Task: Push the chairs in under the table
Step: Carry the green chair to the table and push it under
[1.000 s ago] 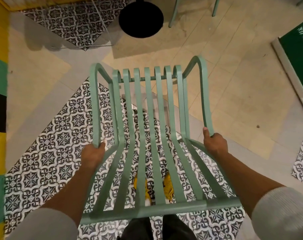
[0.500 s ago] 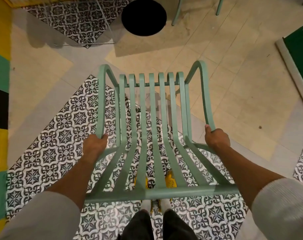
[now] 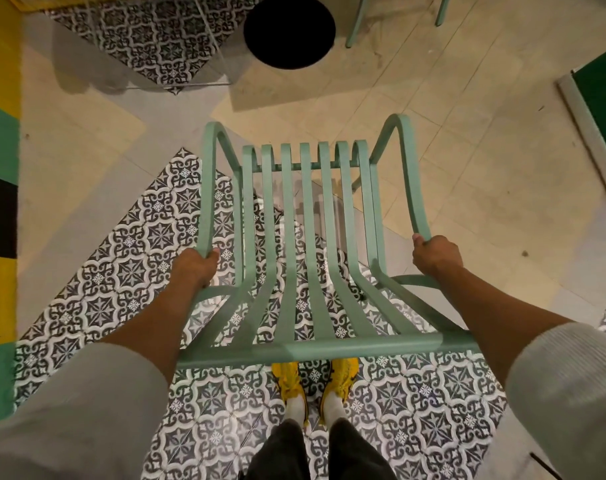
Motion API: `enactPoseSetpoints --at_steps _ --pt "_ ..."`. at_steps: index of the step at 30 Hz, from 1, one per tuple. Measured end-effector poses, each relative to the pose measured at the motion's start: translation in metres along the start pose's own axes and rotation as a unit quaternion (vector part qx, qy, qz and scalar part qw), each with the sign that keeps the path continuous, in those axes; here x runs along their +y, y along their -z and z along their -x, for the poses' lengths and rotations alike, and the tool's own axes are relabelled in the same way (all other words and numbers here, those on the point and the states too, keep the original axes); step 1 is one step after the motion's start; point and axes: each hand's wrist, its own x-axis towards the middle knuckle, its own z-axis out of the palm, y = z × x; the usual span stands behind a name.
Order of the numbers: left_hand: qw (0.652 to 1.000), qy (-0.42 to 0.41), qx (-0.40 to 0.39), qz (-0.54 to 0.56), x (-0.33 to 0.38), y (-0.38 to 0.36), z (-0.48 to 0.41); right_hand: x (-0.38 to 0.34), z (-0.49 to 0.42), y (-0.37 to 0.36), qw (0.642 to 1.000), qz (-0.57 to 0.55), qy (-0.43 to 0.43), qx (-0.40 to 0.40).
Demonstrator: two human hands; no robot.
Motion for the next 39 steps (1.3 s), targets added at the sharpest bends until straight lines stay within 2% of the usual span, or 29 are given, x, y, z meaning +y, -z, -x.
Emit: enactPoseSetpoints --at_steps 7,10,12,15,19,22,25,28,31,34,39 --pt "1.0 0.021 -0.01 0.009 -0.002 0.0 -0.007 -0.005 0.001 -0.001 1.0 0.016 -0.01 0.02" --pt "1.0 0.012 -0.026 -0.013 0.01 0.006 0.008 -0.018 0.019 0.008 0.996 0.055 0.045 0.057" --pt "0.997 -0.033 -0.013 -0.064 0.016 0.013 0.028 -0.025 0.04 0.018 0.989 0.077 0.111 0.056" --pt "0.978 -0.161 0.027 -0.128 0.025 0.031 0.081 -0.027 0.078 0.036 0.978 0.06 0.199 0.02" --pt "0.964 -0.25 -0.044 -0.073 0.041 0.048 0.178 -0.02 0.137 0.057 0.967 0.041 0.251 -0.016" --pt "0.948 -0.293 -0.079 -0.093 0.039 0.051 0.23 -0.009 0.182 0.066 0.951 0.068 0.299 -0.039" --pt "0.939 -0.297 -0.08 -0.155 0.038 0.051 0.259 0.002 0.223 0.066 0.932 0.121 0.343 -0.009" --pt "0.918 -0.3 -0.077 -0.247 0.031 0.052 0.273 0.012 0.248 0.062 0.911 0.196 0.361 0.03" --pt "0.893 -0.341 -0.03 -0.294 0.012 0.042 0.262 0.021 0.252 0.053 0.889 0.248 0.381 0.055" --pt "0.884 -0.341 0.008 -0.32 0.005 0.028 0.243 0.018 0.249 0.05 0.881 0.271 0.377 0.086" --pt "0.872 -0.331 0.024 -0.359 0.003 0.022 0.239 0.014 0.242 0.044 0.882 0.293 0.359 0.084"
